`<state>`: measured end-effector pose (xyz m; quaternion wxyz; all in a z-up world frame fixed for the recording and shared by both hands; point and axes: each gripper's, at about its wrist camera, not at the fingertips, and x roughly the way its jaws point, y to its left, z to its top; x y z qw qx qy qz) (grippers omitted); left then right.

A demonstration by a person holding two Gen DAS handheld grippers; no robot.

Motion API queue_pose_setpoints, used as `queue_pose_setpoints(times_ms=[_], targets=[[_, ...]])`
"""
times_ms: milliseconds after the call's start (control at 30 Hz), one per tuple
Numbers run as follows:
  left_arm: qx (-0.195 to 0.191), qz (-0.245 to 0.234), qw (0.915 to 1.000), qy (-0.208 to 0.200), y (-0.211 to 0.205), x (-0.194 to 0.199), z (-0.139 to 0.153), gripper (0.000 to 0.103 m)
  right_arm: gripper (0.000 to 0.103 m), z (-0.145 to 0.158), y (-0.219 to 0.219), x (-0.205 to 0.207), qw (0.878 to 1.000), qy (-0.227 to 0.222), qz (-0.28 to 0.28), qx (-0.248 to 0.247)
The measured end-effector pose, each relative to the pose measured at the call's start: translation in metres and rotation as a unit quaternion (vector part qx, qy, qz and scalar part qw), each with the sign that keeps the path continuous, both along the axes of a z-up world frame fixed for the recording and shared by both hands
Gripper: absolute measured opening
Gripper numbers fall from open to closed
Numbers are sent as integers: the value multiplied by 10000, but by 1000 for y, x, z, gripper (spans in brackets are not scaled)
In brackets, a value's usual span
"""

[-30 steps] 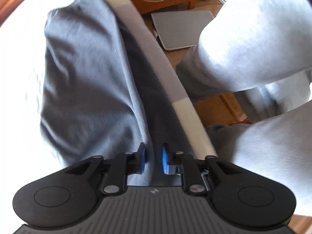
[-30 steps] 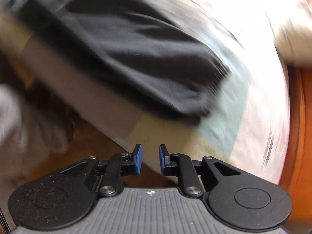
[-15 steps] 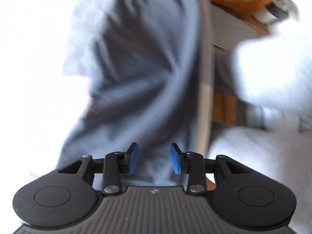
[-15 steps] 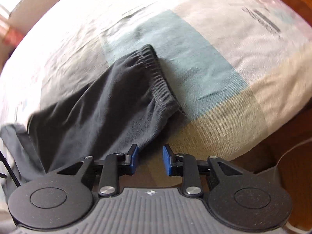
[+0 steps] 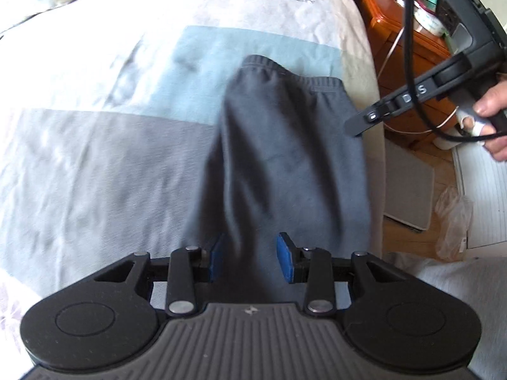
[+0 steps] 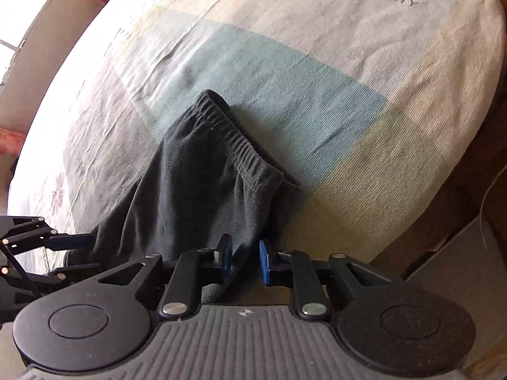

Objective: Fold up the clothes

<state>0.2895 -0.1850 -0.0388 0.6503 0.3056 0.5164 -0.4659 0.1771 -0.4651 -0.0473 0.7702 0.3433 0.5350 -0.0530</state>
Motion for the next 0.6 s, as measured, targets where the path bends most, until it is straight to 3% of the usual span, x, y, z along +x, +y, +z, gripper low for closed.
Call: queue_pose_setpoints(times_ms=[67, 100, 433, 500, 533, 567, 600], targets=[[25, 34, 10000, 30, -3, -4, -9, 36, 17, -1, 3, -4, 10000, -65, -10, -1], [62, 88, 9999, 63, -2, -4, -14, 36, 2, 0, 4, -5, 9999, -112, -6, -23], [178, 151, 9997, 90, 10, -10, -31, 37, 3, -2, 16, -19, 9995, 83, 42, -312], [161, 129, 9998, 38, 12, -13, -27, 37, 4, -5, 15, -19, 9991, 201, -58, -381], [151, 118, 9998, 11, 13, -15, -25, 37, 9, -3, 14, -20, 9983, 303, -126, -473], [114, 117, 9999, -12, 16, -18, -22, 37, 21, 1, 13, -22, 9976, 362, -180, -565], [72, 119, 9999, -34, 18, -20, -18, 37, 23, 8, 14, -23, 9966, 377, -148, -718]])
